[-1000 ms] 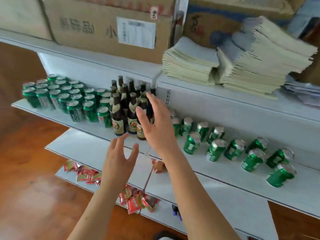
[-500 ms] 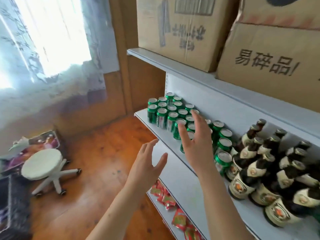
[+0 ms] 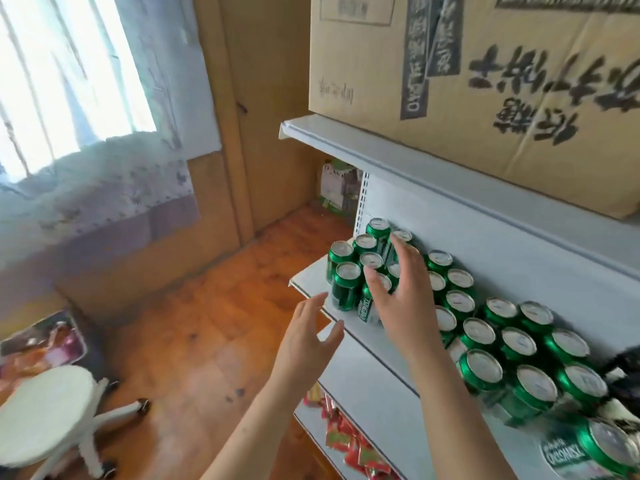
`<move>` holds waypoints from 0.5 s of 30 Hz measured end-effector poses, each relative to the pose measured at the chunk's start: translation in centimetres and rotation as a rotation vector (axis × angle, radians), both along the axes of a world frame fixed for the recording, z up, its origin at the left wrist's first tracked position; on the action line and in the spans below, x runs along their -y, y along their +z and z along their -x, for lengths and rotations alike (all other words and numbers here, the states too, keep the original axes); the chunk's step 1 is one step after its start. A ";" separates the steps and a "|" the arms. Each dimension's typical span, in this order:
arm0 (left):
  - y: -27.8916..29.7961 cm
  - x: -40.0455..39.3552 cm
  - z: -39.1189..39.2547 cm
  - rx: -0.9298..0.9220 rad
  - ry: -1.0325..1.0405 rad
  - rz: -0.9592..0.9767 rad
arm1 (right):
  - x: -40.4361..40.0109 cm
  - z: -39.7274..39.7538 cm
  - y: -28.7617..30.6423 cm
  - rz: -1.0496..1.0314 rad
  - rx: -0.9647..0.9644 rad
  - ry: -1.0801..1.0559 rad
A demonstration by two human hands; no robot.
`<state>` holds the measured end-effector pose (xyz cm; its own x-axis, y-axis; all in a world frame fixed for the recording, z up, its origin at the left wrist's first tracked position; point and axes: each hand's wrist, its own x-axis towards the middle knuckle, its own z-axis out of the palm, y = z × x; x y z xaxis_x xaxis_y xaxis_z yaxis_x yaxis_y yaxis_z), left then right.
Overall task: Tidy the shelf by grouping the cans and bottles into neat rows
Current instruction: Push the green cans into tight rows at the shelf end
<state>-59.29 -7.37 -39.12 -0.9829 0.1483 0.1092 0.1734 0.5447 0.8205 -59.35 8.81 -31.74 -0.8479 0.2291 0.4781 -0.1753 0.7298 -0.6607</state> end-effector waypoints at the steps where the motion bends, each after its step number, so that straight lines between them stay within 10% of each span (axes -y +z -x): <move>1: -0.5 0.8 2.1 0.005 -0.031 -0.001 | 0.6 1.6 -0.5 0.002 0.002 -0.045; 15: -7.0 1.4 24.9 0.114 -0.488 0.098 | 0.7 16.8 -4.0 -0.197 0.390 -0.297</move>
<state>-84.15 -8.80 -46.14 -0.8011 0.5976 -0.0327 0.3390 0.4980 0.7982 -76.17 8.06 -35.71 -0.8835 0.4243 0.1986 0.2895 0.8277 -0.4808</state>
